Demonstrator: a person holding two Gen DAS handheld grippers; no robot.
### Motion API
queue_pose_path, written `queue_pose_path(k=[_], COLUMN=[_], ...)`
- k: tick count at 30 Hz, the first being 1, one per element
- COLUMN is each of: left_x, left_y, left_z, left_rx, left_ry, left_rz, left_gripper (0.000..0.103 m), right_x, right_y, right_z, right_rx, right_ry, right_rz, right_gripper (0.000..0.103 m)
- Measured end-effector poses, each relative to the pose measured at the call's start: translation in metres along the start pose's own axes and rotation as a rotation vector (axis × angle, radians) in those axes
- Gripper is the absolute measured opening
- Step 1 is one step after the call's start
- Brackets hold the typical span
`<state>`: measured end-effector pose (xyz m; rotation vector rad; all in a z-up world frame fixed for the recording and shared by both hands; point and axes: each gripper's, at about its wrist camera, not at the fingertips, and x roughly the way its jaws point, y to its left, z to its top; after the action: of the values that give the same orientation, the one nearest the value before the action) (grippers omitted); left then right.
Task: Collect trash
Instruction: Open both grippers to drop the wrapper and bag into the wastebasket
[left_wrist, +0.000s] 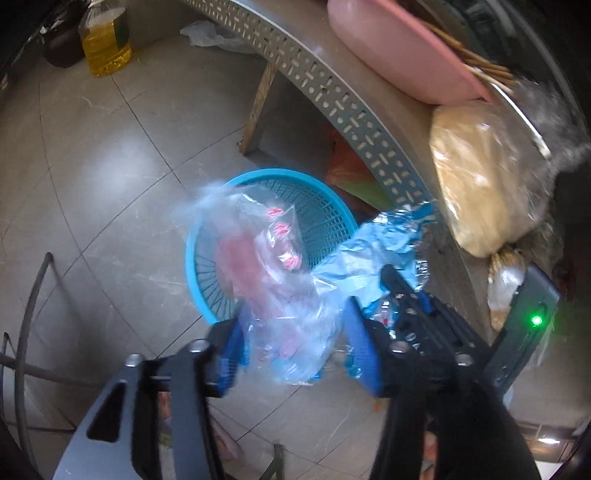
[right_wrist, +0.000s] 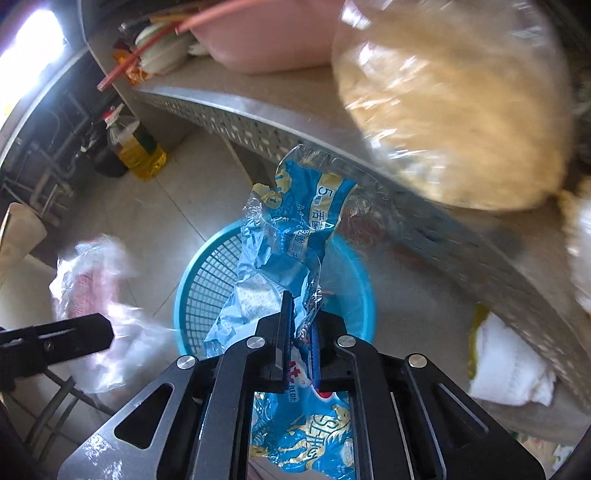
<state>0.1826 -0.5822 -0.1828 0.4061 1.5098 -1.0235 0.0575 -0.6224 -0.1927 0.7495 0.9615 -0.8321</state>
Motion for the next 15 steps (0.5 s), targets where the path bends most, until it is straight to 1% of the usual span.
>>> queue_pose_path(k=[1, 3, 7, 11, 15], left_x=[0.005, 0.011, 0.015, 0.009, -0.012], left_y=[0.000, 0.001, 0.003, 0.002, 0.004], left_z=[0.004, 0.009, 0.010, 0.006, -0.002], left_rx=[-0.010, -0.026, -0.038, -0.030, -0.034], left_ry=[-0.003, -0.008, -0.001, -0.012, -0.044], left_rz=[-0.002, -0.020, -0.044, -0.052, -0.073], left_gripper=[0.063, 0.069, 0.071, 0.071, 0.071], right_x=[0.007, 0.017, 0.015, 0.005, -0.010], right_y=[-0.001, -0.004, -0.013, -0.024, -0.029], right_z=[0.001, 0.001, -0.004, -0.015, -0.025], right_rx=[-0.004, -0.013, -0.005, 0.000, -0.003], right_ry=[0.005, 0.005, -0.003, -0.011, -0.026], right_rz=[0.000, -0.006, -0.032, -0.048, -0.052], right_gripper=[0.031, 0.044, 0.052, 0.053, 0.053])
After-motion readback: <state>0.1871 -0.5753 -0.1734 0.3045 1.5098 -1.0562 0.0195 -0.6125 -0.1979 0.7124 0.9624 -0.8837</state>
